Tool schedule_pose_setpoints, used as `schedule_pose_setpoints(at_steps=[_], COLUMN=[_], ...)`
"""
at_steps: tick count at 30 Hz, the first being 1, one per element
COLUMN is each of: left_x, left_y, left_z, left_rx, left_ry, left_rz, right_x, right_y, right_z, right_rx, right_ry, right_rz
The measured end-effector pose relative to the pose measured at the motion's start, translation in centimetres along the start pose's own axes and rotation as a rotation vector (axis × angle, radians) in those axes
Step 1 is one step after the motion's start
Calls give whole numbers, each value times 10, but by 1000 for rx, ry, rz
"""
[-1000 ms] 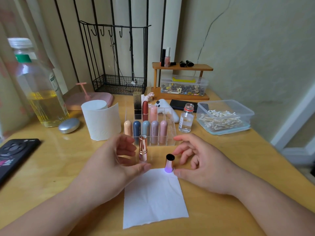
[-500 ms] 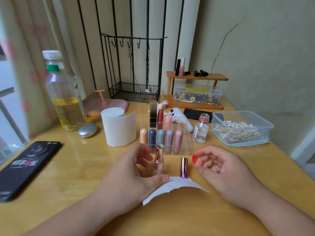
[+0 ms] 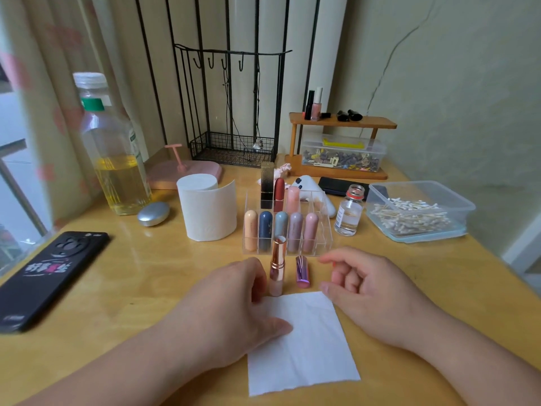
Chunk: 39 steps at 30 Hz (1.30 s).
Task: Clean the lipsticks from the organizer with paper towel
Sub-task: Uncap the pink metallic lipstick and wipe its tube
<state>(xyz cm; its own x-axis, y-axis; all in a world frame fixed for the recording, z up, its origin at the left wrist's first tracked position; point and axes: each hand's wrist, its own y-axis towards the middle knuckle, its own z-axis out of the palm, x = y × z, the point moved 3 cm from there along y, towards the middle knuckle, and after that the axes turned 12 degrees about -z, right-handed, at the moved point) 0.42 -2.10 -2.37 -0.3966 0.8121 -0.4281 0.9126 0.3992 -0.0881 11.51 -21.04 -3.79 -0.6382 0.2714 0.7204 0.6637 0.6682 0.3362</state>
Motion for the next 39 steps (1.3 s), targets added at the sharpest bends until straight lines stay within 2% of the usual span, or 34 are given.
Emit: schedule_pose_setpoints(at_steps=[3,5,10,14,17,19,22,24,26,27,29,31,33,35,37,39], left_x=[-2,-2,-6,-9,-11,-12,-17,-20,-21,-21,-20,-19,-19,-19,-19,-19], left_y=[-1,-2,-6,-9,-13,-13,-13,-16,-17,-17,-16,-15,-15,-14,-14,-14], left_z=[0,0,3,9,9,10,22,28,30,30,30,31,32,31,31,30], left_rx=[40,63,109,40,-7,121,465,631,711,720,712,693,693,700,698,676], left_ry=[-28,-32,-35,-81,-301,-629,-1055,-1199,-1235,-1235,-1236,-1217,-1177,-1143,-1120,-1106], left_rz=[22,28,80,206,227,129,70,64,57,58,42,19,26,47,69,79], right_x=[11,18,19,19,29,46,69,72,72,73,71,61,45,37,37,38], right_y=[7,8,7,4,-11,-23,-31,-32,-35,-35,-32,-28,-25,-27,-29,-31], right_z=[14,19,18,13,1,-7,-5,2,2,-1,-13,-24,-26,-18,-7,0], right_rx=[245,306,236,175,135,116,224,323,391,417,418,333,275,314,330,302], right_ry=[-411,-571,-574,-499,-395,-314,-342,-430,-453,-427,-243,-166,-338,-547,-564,-464], right_rz=[-101,-105,-102,-128,-158,-235,-380,-438,-448,-427,-263,-108,-8,80,140,219])
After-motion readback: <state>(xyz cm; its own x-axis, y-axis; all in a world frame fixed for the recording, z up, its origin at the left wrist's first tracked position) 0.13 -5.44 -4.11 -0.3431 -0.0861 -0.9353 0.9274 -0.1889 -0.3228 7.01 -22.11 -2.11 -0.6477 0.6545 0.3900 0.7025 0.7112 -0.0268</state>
